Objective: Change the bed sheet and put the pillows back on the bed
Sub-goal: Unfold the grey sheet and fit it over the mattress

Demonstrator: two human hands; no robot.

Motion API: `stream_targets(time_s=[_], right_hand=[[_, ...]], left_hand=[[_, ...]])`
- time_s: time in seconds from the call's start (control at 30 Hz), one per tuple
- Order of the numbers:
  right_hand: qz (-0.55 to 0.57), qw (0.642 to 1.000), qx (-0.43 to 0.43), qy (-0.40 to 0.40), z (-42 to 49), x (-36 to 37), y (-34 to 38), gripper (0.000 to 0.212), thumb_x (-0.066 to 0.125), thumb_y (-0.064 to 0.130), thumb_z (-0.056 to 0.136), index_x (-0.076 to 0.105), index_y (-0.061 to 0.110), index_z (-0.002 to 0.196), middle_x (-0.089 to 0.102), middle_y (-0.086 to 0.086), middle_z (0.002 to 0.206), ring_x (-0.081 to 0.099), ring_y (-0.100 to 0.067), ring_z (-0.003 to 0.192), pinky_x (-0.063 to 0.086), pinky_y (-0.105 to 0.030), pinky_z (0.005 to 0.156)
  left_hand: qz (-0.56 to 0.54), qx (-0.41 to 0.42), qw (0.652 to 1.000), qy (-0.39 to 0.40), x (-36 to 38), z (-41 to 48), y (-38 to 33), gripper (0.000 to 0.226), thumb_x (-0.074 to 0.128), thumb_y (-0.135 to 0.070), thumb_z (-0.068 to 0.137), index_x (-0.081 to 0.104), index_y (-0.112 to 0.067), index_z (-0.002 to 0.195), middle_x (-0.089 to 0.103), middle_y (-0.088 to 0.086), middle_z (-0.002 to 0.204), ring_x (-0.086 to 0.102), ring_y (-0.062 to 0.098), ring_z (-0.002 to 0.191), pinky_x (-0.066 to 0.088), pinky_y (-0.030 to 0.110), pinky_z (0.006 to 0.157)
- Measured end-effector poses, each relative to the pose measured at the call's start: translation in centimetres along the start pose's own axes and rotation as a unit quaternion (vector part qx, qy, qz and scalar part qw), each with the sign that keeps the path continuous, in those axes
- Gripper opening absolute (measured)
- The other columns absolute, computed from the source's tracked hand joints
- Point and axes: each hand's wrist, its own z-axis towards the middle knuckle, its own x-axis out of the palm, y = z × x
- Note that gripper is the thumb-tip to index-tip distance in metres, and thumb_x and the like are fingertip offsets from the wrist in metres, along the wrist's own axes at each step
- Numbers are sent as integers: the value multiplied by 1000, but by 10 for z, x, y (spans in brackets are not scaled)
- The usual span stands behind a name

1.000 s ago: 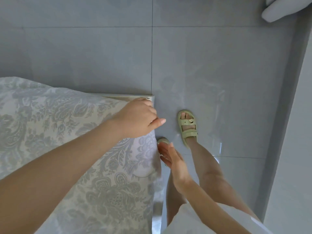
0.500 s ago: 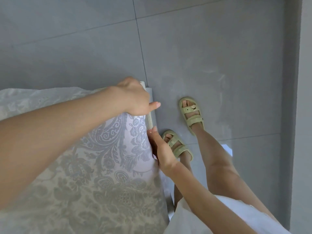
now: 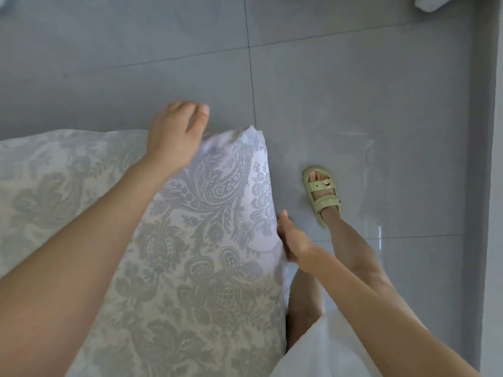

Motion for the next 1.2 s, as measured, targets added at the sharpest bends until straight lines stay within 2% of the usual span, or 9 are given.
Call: stream_targets(time_s=[0.17,0.23,0.4,0.53,0.67,0.8,0.93,1.1,1.2], right_hand=[[-227,934,-169,-218,-37,7,70,55,27,43,101,63,4,86,66,-12,88,61,-28,84,48,-40,85],[-303,871,-283,-264,-53,23,115,40,37,33,99,60,4,84,62,-10,80,56,-28,77,45,-36,75],[-547,696,-395,-244,-43,80,198,39,46,33,96,55,14,129,55,-2,132,48,-25,120,39,-33,96],[-539,788,-290,-59,-13,122,228,38,45,34,97,60,7,119,65,-6,113,60,-22,104,45,-34,93],[-535,806,-250,30,24,146,234,34,45,38,96,64,10,97,64,-2,80,60,-19,74,46,-32,72],[-559,791,-244,51,42,151,244,33,43,41,97,64,16,94,64,-3,89,57,-21,85,42,-34,77],[-627,736,-251,42,52,152,239,45,39,45,97,57,16,127,56,-7,127,50,-26,115,37,-37,99],[-552,801,-208,102,49,151,245,40,42,48,95,52,31,130,61,3,111,56,-17,104,41,-29,85],[-524,822,-131,180,46,150,255,44,37,57,95,44,41,135,55,13,130,50,-4,113,37,-25,92]], left_hand=[[-26,-138,990,-1,-37,-55,77,59,28,-44,91,65,2,96,65,21,98,58,36,95,42,40,80],[-39,-157,987,-21,-49,-64,93,66,25,-50,87,65,2,95,65,20,97,59,35,93,43,41,80],[-56,-183,981,-14,-53,-56,113,57,28,-46,94,68,-6,100,68,13,102,59,32,98,45,40,84],[-87,-170,981,25,-41,-32,119,60,23,-47,93,71,-13,106,68,6,114,57,26,111,40,33,94],[-64,-170,975,130,-21,-11,144,79,4,-62,83,73,-27,101,71,0,108,60,22,107,42,32,94],[-40,-164,960,224,-19,13,157,77,6,-63,89,73,-26,95,70,0,106,59,21,103,37,31,92],[71,-118,943,302,-22,22,165,64,8,-53,98,64,-23,108,64,-5,116,51,17,112,28,33,97],[114,-125,887,430,-21,33,162,90,-12,-64,86,67,-26,110,66,2,111,52,20,113,23,39,103],[110,-208,822,518,-20,45,166,94,-10,-71,82,61,-24,123,60,7,127,46,24,125,14,46,112]])
